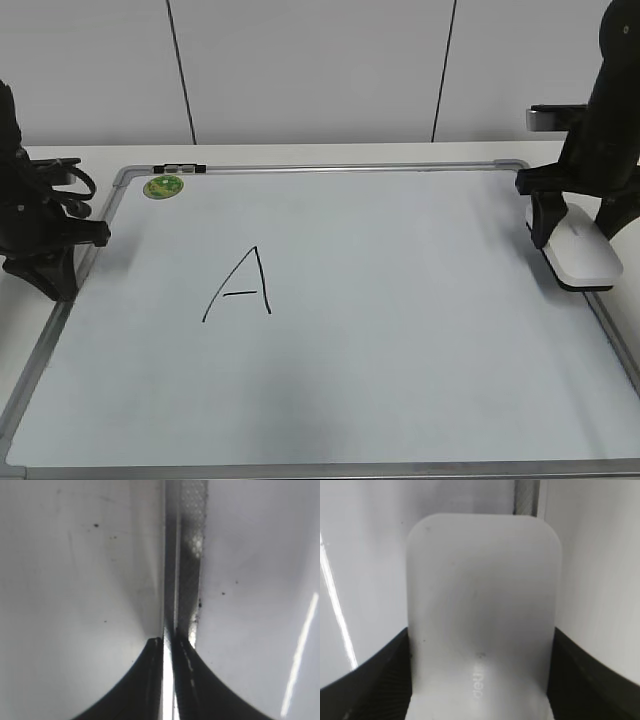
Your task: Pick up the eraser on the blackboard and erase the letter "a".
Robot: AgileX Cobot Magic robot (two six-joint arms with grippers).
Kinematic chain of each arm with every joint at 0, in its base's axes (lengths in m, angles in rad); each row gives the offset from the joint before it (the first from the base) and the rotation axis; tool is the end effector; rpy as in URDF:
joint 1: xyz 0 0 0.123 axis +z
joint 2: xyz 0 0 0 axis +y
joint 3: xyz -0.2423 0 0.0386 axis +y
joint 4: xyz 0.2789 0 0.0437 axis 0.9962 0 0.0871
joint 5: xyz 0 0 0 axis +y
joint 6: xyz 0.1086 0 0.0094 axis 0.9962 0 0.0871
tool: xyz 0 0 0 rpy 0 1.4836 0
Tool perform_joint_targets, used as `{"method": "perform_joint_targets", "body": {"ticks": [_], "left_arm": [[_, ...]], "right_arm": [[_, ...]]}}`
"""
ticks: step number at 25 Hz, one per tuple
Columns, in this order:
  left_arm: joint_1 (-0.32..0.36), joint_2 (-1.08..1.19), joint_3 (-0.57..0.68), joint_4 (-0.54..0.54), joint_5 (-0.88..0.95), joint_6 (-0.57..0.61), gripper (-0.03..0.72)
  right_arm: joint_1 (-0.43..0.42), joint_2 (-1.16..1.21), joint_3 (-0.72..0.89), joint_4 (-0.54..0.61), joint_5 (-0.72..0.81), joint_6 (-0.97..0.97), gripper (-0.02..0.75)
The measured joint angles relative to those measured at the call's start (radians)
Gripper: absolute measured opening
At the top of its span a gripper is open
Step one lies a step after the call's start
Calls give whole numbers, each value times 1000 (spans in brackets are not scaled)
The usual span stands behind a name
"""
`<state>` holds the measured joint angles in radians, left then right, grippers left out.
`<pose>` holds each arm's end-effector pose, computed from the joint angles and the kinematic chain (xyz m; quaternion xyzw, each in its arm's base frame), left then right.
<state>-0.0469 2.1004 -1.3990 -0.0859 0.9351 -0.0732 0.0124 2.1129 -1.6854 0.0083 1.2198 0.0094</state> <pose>0.3986 -0.0262 0.0573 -0.0383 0.9986 -0.0354 0.0086 0.4310 0.0062 0.1258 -0.0001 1.0000 0.0040 0.0053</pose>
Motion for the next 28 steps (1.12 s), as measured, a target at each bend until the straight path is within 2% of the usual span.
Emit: {"method": "perform_joint_targets", "body": {"ticks": [26, 28], "left_arm": [[0, 0, 0, 0, 0, 0, 55], [0, 0, 0, 0, 0, 0, 55]], "right_arm": [[0, 77, 0, 8, -2, 0, 528], [0, 82, 0, 22, -2, 0, 545]]}}
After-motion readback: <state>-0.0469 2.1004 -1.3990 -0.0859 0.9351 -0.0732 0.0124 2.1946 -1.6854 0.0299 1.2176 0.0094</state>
